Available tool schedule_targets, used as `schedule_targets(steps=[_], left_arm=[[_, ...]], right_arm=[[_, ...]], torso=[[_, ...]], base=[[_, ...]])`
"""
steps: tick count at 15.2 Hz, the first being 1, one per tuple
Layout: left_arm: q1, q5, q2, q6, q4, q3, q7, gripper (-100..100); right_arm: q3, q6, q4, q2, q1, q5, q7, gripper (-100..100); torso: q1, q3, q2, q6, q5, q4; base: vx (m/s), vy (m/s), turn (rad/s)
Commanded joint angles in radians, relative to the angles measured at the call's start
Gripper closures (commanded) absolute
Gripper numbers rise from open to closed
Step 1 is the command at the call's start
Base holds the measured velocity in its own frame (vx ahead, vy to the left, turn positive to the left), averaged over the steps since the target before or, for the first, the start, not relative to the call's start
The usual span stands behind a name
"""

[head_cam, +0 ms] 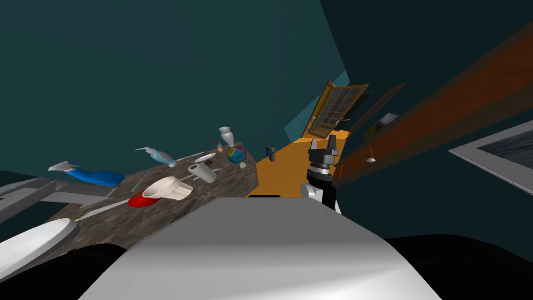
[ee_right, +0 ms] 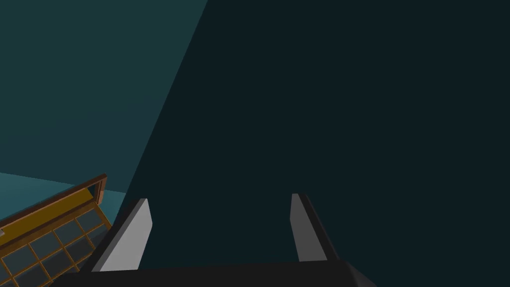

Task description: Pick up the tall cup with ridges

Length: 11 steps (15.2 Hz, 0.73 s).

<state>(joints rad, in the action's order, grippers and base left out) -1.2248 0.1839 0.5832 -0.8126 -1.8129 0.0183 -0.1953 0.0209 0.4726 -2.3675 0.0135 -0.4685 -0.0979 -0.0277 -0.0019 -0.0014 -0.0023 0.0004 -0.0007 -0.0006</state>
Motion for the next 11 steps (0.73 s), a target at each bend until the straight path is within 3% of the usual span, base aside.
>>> schedule_targets(steps=[1,2,3,5,6,8,9,11], left_arm=[[-0.05,0.014,0.021,-0.004,0.028,0.001,-0.02,-100],[-0.056,0.014,0.021,-0.004,0.028,0.001,-0.02,-100],[-0.093,0.036,0.056,-0.018,0.062,0.008,-0.051,-100],[-0.119,0.036,0.056,-0.018,0.074,0.008,-0.051,-100],[-0.144,0.058,0.091,-0.032,0.12,0.014,-0.081,-100],[-0.18,0.058,0.091,-0.032,0.12,0.014,-0.081,-100],[-0.209,0.08,0.126,-0.045,0.165,0.019,-0.112,-100],[-0.241,0.08,0.126,-0.045,0.165,0.019,-0.112,-100]], right_arm=[[0.0,0.0,0.0,0.0,0.0,0.0,0.0,0],[0.0,0.0,0.0,0.0,0.0,0.0,0.0,0],[0.0,0.0,0.0,0.0,0.0,0.0,0.0,0],[0.0,0.0,0.0,0.0,0.0,0.0,0.0,0],[0.0,0.0,0.0,0.0,0.0,0.0,0.0,0],[0.0,0.0,0.0,0.0,0.0,0.0,0.0,0],[0.0,0.0,0.0,0.0,0.0,0.0,0.0,0],[0.0,0.0,0.0,0.0,0.0,0.0,0.0,0]], torso=[[0.0,0.0,0.0,0.0,0.0,0.0],[0.0,0.0,0.0,0.0,0.0,0.0],[0.0,0.0,0.0,-0.001,0.0,0.0],[0.0,0.0,-0.001,0.0,0.0,0.0],[0.0,0.0,0.0,-0.001,0.0,0.0],[0.0,0.0,0.0,0.0,0.0,0.0],[0.0,0.0,0.0,-0.001,0.0,0.0],[0.001,0.0,0.0,0.0,0.0,0.0]], base=[[0.054,-0.022,-0.194],[0.041,-0.009,-0.062],[0.056,-0.02,-0.185],[0.049,-0.012,-0.14],[0.044,-0.016,-0.165],[0.042,-0.011,-0.151],[0.042,-0.002,-0.192],[0.045,0.003,-0.132]])
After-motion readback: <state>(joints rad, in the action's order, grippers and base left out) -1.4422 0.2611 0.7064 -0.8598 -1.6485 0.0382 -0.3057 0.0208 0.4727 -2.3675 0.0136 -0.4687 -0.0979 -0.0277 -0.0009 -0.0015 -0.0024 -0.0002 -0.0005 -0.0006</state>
